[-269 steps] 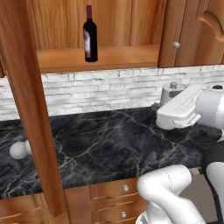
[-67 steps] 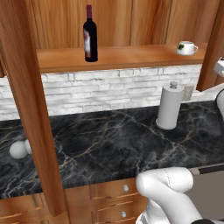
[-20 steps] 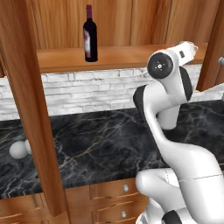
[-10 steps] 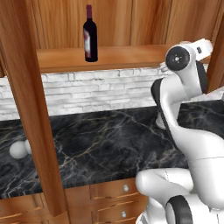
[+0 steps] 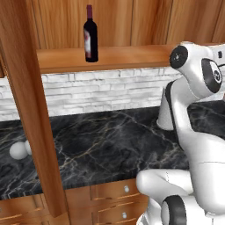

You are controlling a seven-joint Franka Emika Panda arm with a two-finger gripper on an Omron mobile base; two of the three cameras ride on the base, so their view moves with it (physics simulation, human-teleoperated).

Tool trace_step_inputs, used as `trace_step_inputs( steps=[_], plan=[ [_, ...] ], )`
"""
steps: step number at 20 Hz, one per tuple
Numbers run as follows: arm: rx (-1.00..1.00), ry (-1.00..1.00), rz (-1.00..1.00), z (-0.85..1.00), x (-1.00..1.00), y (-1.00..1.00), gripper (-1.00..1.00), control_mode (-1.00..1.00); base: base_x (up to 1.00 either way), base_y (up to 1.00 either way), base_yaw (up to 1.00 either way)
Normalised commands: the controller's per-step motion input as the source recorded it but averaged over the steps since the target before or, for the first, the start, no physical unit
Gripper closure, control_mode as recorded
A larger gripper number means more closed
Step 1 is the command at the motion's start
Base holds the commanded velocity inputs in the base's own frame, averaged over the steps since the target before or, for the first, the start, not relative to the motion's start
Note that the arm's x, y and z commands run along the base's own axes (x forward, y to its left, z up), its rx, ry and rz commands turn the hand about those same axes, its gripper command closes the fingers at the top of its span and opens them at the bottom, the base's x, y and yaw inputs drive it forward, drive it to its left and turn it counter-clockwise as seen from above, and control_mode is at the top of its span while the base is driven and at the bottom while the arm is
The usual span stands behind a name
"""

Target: Open the cabinet directly in front. Then move the wine and the mug to the dining counter with the candle on it.

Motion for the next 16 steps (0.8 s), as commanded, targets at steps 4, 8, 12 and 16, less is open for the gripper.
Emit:
trace_step_inputs(
  steps=[4, 8, 12, 16],
  plan=[
    [0.0, -0.18, -0.34, 0.0, -0.54, -1.0, -1.0, -1.0, 0.0, 0.0, 0.0],
    [0.0, -0.2, -0.27, 0.0, -0.54, -1.0, -1.0, -1.0, 0.0, 0.0, 0.0],
    [0.02, -0.17, -0.21, 0.0, -0.32, -1.0, -1.0, -1.0, 0.0, 0.0, 0.0],
    [0.03, -0.12, -0.08, -0.11, 0.0, -1.0, -1.0, -1.0, 0.0, 0.0, 0.0]
  ],
)
